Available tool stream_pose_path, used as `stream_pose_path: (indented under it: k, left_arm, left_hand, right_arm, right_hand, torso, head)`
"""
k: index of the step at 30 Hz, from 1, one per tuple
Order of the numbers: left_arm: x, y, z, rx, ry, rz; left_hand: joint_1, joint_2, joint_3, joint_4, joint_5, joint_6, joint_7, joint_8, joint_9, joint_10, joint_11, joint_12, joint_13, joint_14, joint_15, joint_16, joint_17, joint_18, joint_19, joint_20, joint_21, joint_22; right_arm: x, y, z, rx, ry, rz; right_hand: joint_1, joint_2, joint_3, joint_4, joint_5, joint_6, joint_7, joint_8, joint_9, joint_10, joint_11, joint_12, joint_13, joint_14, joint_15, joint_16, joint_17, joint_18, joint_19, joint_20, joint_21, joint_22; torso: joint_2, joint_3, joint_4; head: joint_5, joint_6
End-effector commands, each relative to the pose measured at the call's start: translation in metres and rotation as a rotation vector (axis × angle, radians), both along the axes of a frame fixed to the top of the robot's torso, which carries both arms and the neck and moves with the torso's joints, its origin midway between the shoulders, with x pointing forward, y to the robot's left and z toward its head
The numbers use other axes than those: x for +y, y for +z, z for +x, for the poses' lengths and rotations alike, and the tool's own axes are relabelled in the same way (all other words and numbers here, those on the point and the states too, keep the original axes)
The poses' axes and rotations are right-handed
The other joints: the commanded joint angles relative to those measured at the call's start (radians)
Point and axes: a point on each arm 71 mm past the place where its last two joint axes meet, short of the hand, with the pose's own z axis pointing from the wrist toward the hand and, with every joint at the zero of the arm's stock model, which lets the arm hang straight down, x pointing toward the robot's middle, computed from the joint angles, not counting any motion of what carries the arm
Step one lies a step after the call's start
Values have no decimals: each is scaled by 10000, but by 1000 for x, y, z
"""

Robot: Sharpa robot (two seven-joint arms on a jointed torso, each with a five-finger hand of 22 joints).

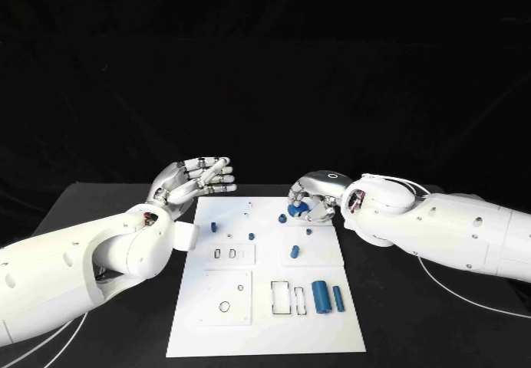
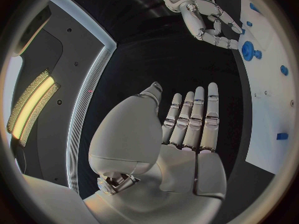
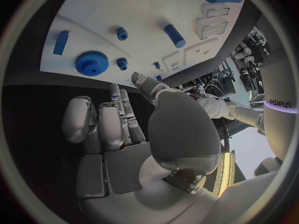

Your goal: Assemble the parts on the task board

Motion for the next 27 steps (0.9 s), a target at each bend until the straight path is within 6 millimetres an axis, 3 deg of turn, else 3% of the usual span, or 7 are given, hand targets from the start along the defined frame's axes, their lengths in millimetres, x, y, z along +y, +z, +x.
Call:
stream_pose_path:
  k: [1,13,19,22,27]
  left_arm:
    - [-1,4,-2,-124,-229,-62]
    - [3,6,-5,-79,-156,-14]
    - [3,7,-6,-71,-184,-23]
    - [3,8,-7,-86,-208,-33]
    - [3,10,-7,-107,-221,-38]
  left_hand:
    - [119,3,47,-7,24,83,391,26,-9,68,1,-45,-15,47,21,6,10,152,86,5,54,-12]
    - [152,2,77,-24,24,44,443,-10,-26,41,26,-125,-23,13,35,-49,17,145,125,-3,46,-33]
    - [152,2,77,-24,24,44,443,-10,-26,41,26,-125,-23,13,35,-49,17,145,125,-3,46,-33]
    - [152,2,77,-24,24,44,443,-10,-26,41,26,-125,-23,13,35,-49,17,145,125,-3,46,-33]
    - [152,2,77,-24,24,44,443,-10,-26,41,26,-125,-23,13,35,-49,17,145,125,-3,46,-33]
  right_arm:
    - [5,-1,-1,-477,-4,-1206]
    - [17,1,-2,-826,140,-1739]
    - [22,1,0,-916,162,-1810]
    - [23,1,1,-949,145,-1836]
    - [26,0,3,-929,153,-1915]
  right_hand:
    - [64,-45,-50,67,-41,-89,-11,-57,21,-99,7,49,28,390,68,229,225,-181,322,10,379,609]
    - [121,-18,-81,147,63,-196,-84,-85,57,-101,-44,150,91,432,38,609,624,-321,733,-5,878,1418]
    - [152,25,-48,169,89,-171,-87,-64,78,-79,-47,185,112,443,38,695,708,-338,778,-7,943,1520]
    - [185,72,0,185,103,-147,-89,-47,95,-75,-47,203,123,442,39,735,731,-352,814,-7,994,1603]
    - [209,112,47,203,107,-119,-85,-28,112,-54,-47,226,136,439,40,770,754,-360,834,-5,1027,1657]
  torso:
    - [179,-49,60]
    - [295,-108,191]
    - [328,-108,214]
    - [395,-113,192]
    - [421,-116,216]
  head:
    - [-101,10]
    - [-169,-72]
    - [-167,-62]
    - [-143,17]
    - [-151,-51]
